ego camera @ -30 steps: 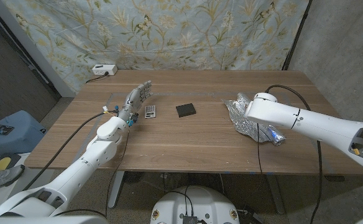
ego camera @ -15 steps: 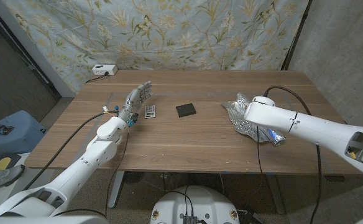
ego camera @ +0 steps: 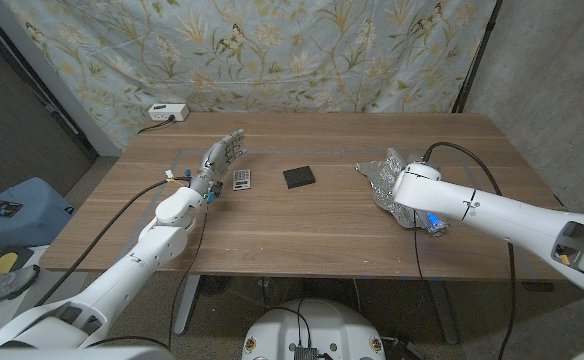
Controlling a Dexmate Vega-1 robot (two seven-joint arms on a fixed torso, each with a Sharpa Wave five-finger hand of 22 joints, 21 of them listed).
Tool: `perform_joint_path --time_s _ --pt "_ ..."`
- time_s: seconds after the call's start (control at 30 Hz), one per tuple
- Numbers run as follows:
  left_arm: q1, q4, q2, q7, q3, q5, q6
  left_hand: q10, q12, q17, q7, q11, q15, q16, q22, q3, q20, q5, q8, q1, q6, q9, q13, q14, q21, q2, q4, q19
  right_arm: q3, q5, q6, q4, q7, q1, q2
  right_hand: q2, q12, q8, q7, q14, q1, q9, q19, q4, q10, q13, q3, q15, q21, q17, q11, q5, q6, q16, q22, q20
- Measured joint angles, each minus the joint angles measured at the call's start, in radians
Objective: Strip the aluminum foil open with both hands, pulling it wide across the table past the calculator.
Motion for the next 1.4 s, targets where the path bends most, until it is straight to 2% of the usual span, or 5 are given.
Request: perform_joint_path --time_s 0.17,0.63,1.4 --pt "0.001 -0.005 0.002 0.001 0.001 0.004 -0.001 0.0 0.0 0.0 -0.002 0.0 0.0 0.0 0.0 0.004 0.0 0.0 0.0 -0.004 0.006 0.0 0.0 0.0 0.0 -0.004 0.004 0.0 0.009 -0.028 0.007 -0.006 0.009 -0.015 -0.003 0.005 0.023 0.007 -0.009 0.012 0.006 0.009 0.01 0.001 0.009 0.023 -0.001 0.001 0.0 0.002 -0.009 0.0 0.016 0.0 0.002 -0.01" --pt "-0.003 -0.016 -0.003 0.005 0.009 0.009 -0.001 0.0 0.0 0.0 -0.003 0.0 0.002 0.0 0.0 0.004 0.003 0.0 0.0 -0.008 0.007 0.0 0.005 0.013 -0.004 0.0 0.004 0.004 0.03 -0.076 0.029 -0.055 0.067 -0.034 -0.044 0.003 0.054 0.026 -0.021 0.021 0.026 0.027 0.019 0.004 0.008 0.065 -0.004 0.002 0.008 0.006 -0.015 0.0 0.035 -0.005 0.001 -0.012" --pt "-0.054 0.026 -0.059 0.002 0.043 0.016 0.017 0.005 0.0 0.0 0.0 -0.005 0.002 0.0 0.0 0.011 -0.002 0.0 0.0 -0.008 0.011 0.0 0.005 0.023 -0.007 0.0 0.002 0.009 0.081 -0.122 0.092 -0.132 0.197 -0.044 -0.129 0.006 0.075 0.037 -0.022 0.027 0.023 0.046 0.019 0.008 0.008 0.097 -0.008 -0.004 0.008 0.016 -0.015 0.0 0.036 -0.028 0.001 -0.012"
